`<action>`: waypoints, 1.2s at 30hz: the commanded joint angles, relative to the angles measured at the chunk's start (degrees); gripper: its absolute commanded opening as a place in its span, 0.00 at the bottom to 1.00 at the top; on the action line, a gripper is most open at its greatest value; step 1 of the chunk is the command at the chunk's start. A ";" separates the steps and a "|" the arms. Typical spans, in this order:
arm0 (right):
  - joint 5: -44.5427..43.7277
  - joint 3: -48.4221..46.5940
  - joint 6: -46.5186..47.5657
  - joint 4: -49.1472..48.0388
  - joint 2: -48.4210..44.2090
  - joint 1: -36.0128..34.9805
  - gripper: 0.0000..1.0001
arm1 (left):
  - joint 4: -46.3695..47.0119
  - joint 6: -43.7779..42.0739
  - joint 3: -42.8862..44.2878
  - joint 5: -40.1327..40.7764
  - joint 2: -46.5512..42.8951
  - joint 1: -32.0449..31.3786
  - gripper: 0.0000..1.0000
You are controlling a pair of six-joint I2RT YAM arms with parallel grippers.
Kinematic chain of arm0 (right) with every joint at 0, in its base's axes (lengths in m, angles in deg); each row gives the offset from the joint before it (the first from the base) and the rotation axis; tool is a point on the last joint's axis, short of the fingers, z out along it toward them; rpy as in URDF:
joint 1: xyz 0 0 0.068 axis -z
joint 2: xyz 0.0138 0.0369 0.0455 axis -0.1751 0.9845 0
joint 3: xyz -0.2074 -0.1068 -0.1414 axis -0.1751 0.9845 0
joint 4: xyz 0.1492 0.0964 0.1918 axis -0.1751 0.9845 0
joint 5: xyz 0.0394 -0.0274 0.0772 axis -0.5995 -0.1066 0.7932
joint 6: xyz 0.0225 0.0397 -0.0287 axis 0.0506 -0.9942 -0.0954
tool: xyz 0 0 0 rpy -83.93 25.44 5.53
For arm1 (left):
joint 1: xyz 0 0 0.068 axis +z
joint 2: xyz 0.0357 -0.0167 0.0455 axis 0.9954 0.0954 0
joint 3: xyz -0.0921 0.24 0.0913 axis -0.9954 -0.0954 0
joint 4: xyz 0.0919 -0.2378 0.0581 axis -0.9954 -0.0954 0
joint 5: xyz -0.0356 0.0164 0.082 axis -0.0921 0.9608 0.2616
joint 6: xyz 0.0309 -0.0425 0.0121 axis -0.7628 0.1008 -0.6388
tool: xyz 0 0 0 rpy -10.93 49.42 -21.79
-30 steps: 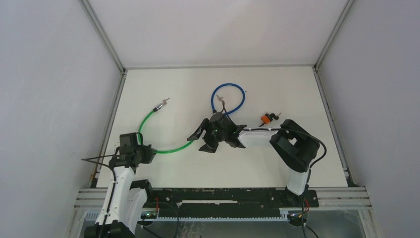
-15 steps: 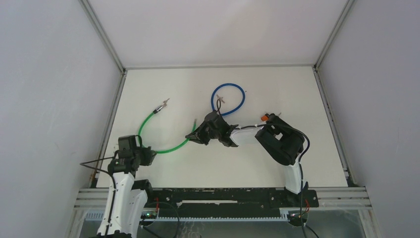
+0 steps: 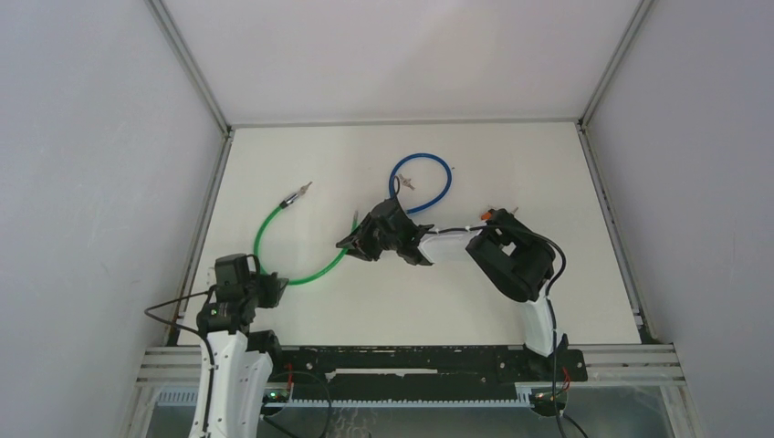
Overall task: Lock with the key
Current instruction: Pick up the lock from the center of the board.
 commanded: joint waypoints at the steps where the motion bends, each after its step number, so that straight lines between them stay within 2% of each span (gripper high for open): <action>1: -1.65 -4.46 2.36 -0.25 1.82 -0.12 0.31 | 0.26 -0.78 1.93 -1.22 0.10 0.34 0.00; 3: -2.13 -4.58 2.46 -0.10 2.43 -0.10 0.02 | 0.34 -1.35 2.34 -1.07 0.22 0.38 0.00; 4: -2.39 -4.57 2.79 0.10 2.50 -0.06 0.00 | 0.44 -1.90 2.66 -0.99 0.23 0.36 0.00; 7: -3.42 -4.49 4.40 1.60 1.84 -0.07 0.00 | 0.89 -3.75 4.11 -0.47 1.03 0.36 0.03; 12: -4.82 -4.49 10.35 5.18 -1.58 -0.51 0.00 | 3.70 -10.00 7.62 0.36 6.43 0.61 0.31; 16: -5.48 -3.14 18.59 7.96 -7.36 -1.61 0.00 | 2.32 -17.77 13.24 2.05 13.81 0.64 0.42; 20: -7.98 -0.67 28.26 12.38 -16.41 -2.82 0.00 | 5.41 -24.49 16.19 4.48 19.64 1.06 0.72; 21: -8.60 0.44 30.40 13.19 -18.43 -2.86 0.00 | 5.74 -25.63 16.80 5.16 21.26 1.10 0.74; 24: -7.38 3.74 35.30 14.48 -24.36 -1.91 0.00 | 9.38 -28.84 16.85 5.25 25.30 1.04 0.80; 29: -5.07 8.88 41.97 19.10 -32.89 -0.60 0.00 | 14.67 -35.47 16.93 4.35 31.61 -0.30 0.83; 36: -4.87 15.51 45.22 22.37 -41.97 0.54 0.00 | 15.07 -40.28 22.07 7.29 42.12 -9.44 0.81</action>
